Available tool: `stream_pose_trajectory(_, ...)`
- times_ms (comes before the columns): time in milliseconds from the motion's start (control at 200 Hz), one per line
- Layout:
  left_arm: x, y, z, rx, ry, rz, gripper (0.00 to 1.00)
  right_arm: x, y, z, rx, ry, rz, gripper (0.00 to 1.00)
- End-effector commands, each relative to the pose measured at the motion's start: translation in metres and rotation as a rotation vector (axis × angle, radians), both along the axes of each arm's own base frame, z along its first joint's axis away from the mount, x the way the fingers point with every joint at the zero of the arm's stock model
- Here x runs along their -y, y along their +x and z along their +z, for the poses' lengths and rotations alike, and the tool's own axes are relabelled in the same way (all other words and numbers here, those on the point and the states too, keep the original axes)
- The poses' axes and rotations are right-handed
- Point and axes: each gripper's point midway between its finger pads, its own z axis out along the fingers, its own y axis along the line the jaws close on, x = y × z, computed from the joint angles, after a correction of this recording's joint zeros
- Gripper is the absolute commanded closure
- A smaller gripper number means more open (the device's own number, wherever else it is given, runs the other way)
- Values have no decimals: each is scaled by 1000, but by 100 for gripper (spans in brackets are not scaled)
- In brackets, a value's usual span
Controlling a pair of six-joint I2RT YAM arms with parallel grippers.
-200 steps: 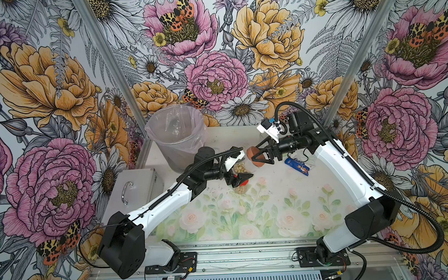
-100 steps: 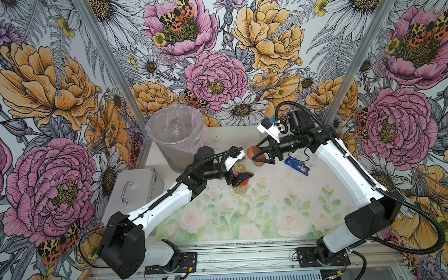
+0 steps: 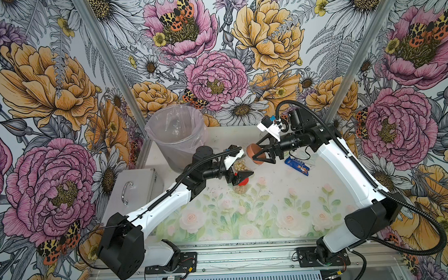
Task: Empty moldy peanuts from jars
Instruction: Unscrew the lid from the jar.
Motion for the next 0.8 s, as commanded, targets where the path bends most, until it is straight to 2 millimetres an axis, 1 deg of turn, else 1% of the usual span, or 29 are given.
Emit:
stream_pose_trajectory(0,-16,16,74,185,-135,97,83,1,-11,1,-26,-12,18,11)
stream_pose_trajectory(120,-16,16,75,187,-136,95,83,2,-11,2,-21,-13,15,8)
stream_pose_trajectory(260,-16,18,72,181,-129,100,83,4,-9,9,0,-11,3,6)
stream_pose_trajectory(360,-18,21,70,185,-122,124,83,5,-10,15,16,-6,-6,3)
stream_pose_trajectory(460,-23,24,73,210,-124,165,84,10,-7,18,27,-14,-44,2)
stream_pose_trajectory(565,-29,28,76,233,-119,213,83,21,3,26,28,-7,-152,0)
stream_pose_trajectory(625,-32,28,78,254,-112,246,83,27,14,39,5,26,-259,1)
stream_pose_trajectory(700,-34,28,75,280,-93,287,82,35,31,55,-118,100,-410,2)
stream_pose_trajectory(771,-35,30,73,312,-68,333,81,36,40,57,-269,137,-517,7)
stream_pose_trajectory(796,-35,31,71,322,-53,351,81,36,43,57,-304,150,-548,7)
